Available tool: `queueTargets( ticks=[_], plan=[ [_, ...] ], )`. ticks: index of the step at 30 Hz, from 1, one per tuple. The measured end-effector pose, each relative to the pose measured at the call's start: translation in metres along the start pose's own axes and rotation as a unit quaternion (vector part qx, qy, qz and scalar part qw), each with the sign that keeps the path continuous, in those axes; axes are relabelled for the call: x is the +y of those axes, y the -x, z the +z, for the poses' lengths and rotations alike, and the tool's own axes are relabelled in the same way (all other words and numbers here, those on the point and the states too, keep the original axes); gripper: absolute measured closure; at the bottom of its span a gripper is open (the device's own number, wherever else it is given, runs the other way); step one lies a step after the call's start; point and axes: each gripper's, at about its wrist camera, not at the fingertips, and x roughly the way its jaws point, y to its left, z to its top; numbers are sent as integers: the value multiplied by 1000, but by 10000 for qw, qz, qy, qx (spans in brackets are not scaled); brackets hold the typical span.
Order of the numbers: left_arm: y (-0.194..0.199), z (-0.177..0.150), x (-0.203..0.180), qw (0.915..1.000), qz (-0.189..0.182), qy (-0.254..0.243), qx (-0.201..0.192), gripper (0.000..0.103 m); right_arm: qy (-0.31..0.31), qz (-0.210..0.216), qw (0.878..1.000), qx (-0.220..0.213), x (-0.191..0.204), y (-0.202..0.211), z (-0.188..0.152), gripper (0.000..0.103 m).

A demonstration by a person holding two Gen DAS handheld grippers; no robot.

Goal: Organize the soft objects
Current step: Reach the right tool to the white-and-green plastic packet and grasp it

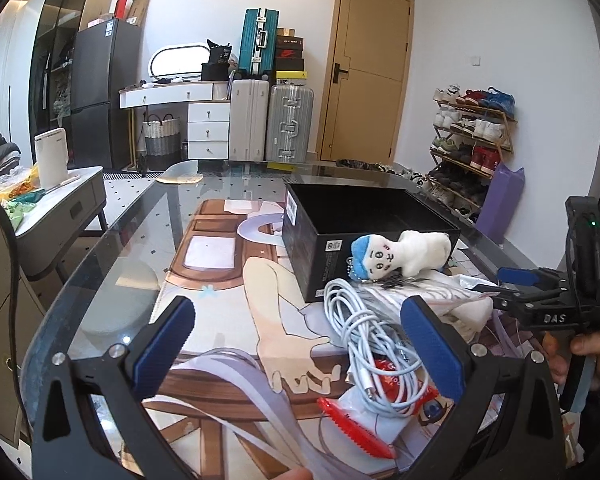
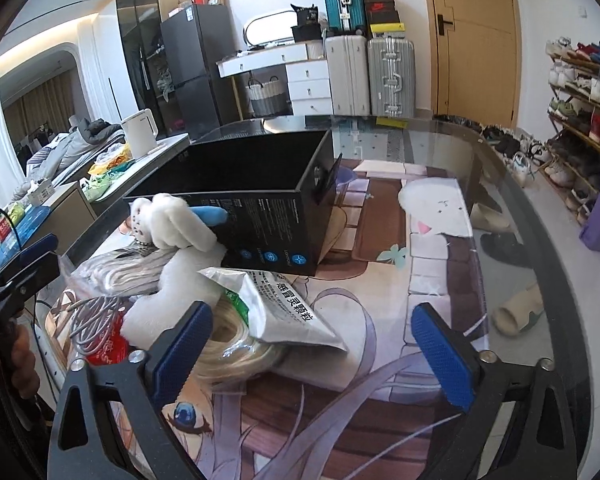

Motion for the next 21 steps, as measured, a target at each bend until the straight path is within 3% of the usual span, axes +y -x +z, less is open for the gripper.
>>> queueTargets(
  ticks=[9,14,21],
  plan=[
    [-10,-6,-6,9997,-67,-71,222,0,73,187,9995,254,5,-23,6,24],
    [-13,-7,-7,9996,-97,-66,276,0,83,450,9981,406,9,-28,4,43],
    [-12,-7,-7,9995,-92,-81,283,0,305,481,9980,266,16,-21,2,61]
  ],
)
